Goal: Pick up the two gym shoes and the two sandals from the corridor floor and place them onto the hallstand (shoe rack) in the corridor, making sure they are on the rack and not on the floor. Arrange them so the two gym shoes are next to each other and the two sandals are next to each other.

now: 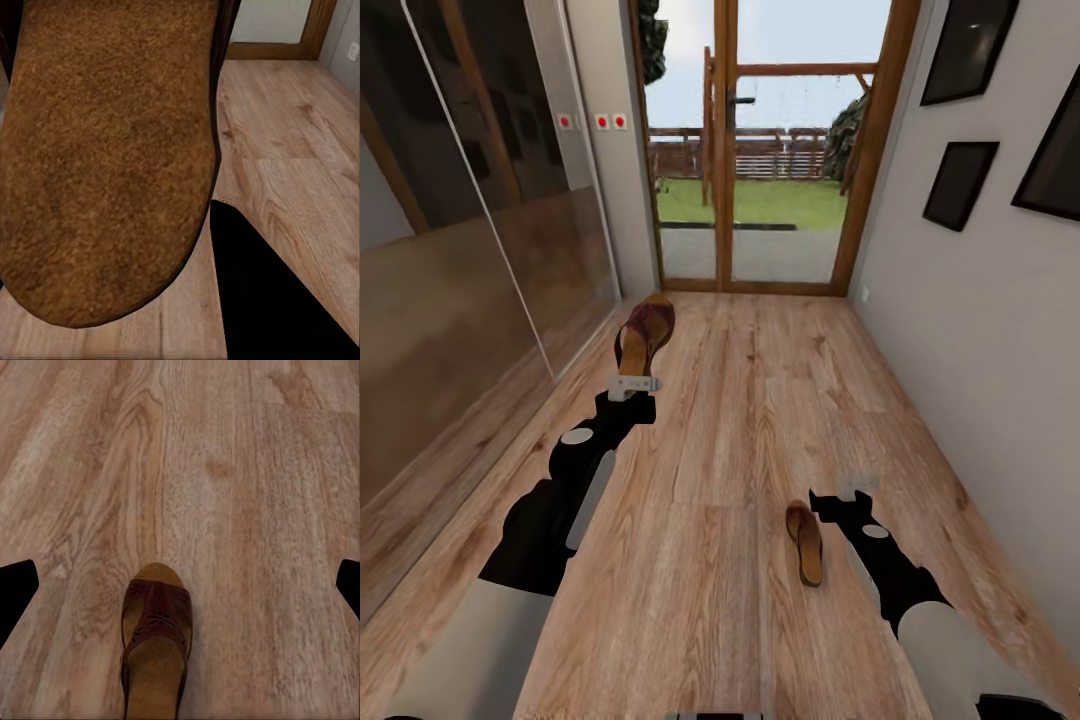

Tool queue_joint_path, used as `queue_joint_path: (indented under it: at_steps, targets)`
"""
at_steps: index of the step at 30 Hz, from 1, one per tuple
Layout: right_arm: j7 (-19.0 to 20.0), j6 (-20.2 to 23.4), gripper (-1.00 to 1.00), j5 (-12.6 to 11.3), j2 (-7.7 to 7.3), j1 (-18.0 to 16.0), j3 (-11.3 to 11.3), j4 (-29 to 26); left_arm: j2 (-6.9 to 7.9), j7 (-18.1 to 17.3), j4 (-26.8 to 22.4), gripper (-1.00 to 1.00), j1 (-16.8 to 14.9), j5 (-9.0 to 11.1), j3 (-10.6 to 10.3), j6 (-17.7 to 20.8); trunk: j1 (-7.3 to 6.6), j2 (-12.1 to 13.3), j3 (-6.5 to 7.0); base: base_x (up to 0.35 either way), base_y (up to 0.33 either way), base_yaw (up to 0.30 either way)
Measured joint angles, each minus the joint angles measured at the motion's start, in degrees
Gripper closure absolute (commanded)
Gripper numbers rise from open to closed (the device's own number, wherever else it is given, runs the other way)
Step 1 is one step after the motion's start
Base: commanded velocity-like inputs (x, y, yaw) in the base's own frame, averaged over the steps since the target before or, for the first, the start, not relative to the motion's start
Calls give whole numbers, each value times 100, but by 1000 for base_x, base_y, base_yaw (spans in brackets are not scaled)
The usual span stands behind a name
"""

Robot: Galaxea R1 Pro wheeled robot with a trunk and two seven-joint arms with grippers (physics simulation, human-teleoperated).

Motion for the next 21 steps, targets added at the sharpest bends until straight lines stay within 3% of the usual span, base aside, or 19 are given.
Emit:
queue_joint_path:
  at_steps: [21]
  targets:
    - [-3,0,-100,0,15,0,13,-6,0,-1,1,100,0,0,0,0,54,-28,-664,0,0,0]
